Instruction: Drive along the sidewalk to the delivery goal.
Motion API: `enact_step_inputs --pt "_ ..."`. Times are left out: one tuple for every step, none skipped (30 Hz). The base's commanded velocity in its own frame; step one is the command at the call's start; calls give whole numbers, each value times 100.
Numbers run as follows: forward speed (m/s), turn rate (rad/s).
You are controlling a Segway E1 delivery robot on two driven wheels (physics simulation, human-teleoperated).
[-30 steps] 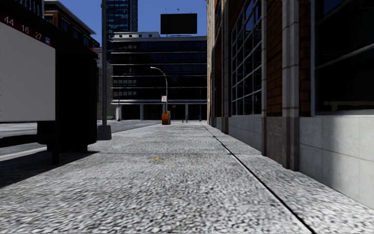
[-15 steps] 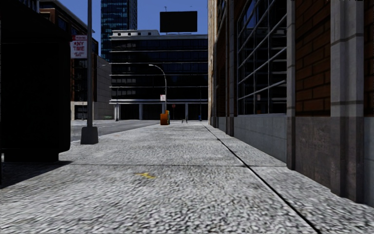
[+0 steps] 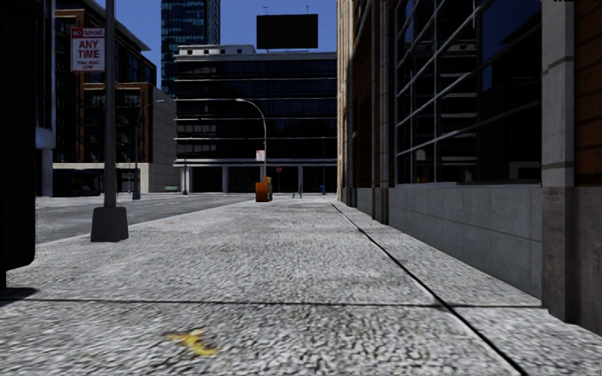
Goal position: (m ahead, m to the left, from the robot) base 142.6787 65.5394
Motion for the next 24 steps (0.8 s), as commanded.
enact_step_inputs --pt "200 0" --pt "200 0" --pt "200 0" --pt "200 0" --pt "200 0" --pt "200 0" --pt "200 0" --pt "200 0" --pt "200 0" --pt "200 0" --pt "200 0" --pt "200 0" --pt "200 0" --pt "200 0" --pt "200 0" --pt "200 0" --pt "200 0" --pt "200 0" --pt "200 0" --pt "200 0" --pt "200 0" --pt "200 0" --pt "200 0" --pt "200 0"
